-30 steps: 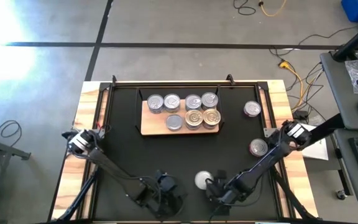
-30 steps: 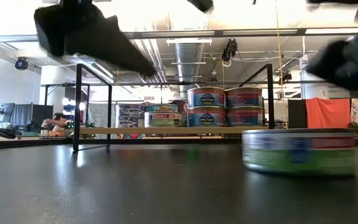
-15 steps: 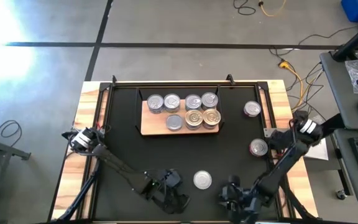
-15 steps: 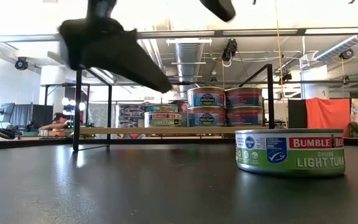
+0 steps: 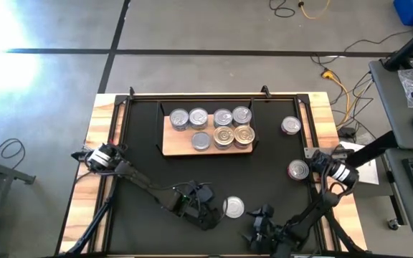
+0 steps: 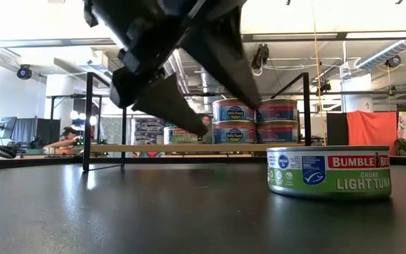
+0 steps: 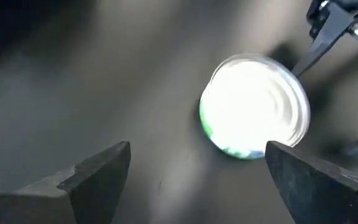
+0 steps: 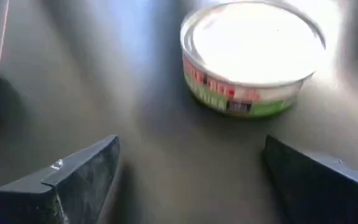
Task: Stack canned seafood by type on shelf
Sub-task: Stack the green and white tuna can on the green and white tuna can
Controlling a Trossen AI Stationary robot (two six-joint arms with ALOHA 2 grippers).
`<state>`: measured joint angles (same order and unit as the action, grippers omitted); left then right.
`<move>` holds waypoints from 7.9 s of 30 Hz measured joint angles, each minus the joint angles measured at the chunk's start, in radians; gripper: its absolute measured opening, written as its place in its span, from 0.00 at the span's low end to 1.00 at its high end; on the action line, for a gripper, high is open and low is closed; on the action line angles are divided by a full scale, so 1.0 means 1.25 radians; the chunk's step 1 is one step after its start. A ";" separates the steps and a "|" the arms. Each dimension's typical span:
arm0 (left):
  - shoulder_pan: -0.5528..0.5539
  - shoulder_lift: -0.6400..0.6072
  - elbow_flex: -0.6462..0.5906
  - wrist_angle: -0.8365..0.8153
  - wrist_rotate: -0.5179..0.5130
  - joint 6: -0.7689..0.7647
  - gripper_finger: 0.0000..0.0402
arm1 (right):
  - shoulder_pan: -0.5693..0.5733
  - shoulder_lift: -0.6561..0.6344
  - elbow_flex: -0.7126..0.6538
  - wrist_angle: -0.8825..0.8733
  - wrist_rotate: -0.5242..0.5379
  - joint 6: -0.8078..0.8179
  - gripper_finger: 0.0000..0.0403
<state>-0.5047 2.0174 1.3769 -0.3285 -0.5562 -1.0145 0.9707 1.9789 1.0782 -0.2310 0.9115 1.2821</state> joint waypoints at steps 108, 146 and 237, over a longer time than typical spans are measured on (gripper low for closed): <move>-0.014 -1.085 -0.277 -0.470 -0.198 0.511 0.77 | -0.700 0.004 0.557 -0.344 -0.264 -0.415 0.90; 0.326 -0.999 -0.305 -0.336 0.087 0.658 0.77 | -0.789 -0.008 0.599 -0.443 -0.401 -0.648 0.91; 0.707 -0.455 -0.401 0.270 0.698 0.892 0.00 | -0.826 0.005 0.479 -0.332 -0.439 -0.712 0.92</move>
<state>0.3786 1.4490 0.8751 0.0088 0.3161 0.1001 -0.0616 1.9850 1.6764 -0.6456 0.3633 0.3920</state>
